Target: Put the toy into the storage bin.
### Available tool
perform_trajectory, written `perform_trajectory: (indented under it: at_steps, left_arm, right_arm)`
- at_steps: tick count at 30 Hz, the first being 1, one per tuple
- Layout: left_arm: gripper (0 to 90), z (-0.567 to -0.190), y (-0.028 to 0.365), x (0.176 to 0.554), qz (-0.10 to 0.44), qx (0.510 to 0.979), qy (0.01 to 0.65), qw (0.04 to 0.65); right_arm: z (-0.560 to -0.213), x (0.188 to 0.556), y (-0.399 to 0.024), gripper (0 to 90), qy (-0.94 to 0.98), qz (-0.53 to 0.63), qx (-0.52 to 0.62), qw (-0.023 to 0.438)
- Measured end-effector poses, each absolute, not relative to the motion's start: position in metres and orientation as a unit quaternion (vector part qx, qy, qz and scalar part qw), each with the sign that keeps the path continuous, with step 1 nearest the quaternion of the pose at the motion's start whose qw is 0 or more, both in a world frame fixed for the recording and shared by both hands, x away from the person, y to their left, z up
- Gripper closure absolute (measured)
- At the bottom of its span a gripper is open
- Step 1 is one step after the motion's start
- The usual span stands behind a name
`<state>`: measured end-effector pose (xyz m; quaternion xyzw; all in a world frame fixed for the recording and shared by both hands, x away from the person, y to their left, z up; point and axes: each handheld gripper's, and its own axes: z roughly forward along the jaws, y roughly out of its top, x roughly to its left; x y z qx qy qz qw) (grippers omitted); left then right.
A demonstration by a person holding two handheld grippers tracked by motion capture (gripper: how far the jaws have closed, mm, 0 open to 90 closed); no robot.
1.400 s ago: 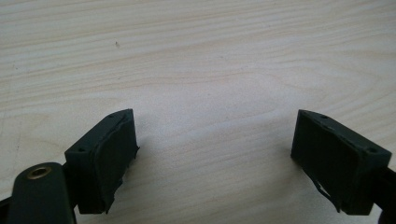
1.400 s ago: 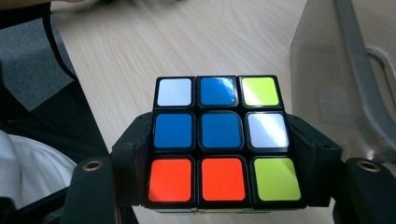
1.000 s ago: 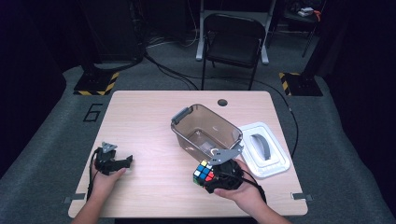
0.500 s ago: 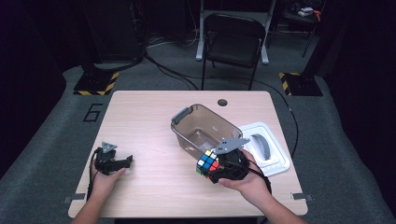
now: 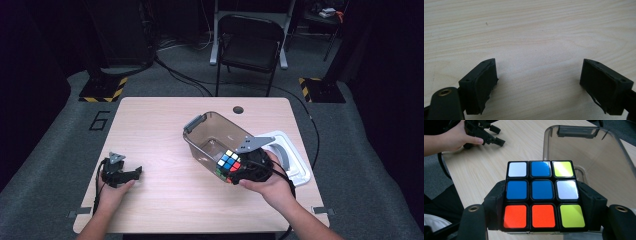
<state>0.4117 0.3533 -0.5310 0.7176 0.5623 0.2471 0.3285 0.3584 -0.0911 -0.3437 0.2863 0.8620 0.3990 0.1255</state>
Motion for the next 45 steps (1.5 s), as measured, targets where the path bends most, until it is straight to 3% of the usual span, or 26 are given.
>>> perform_trajectory:
  at_steps: [21, 45]
  left_arm:
    - [14.0, -0.531, 0.353, 0.412, 0.247, 0.718, 0.562, 0.328]
    - [14.0, -0.531, 0.354, 0.412, 0.247, 0.718, 0.561, 0.328]
  right_arm:
    - [-0.327, 0.400, -0.098, 33.5, 0.854, 0.389, 0.308, 0.153]
    - [-0.337, 0.446, -0.081, 33.5, 0.848, 0.385, 0.327, 0.158]
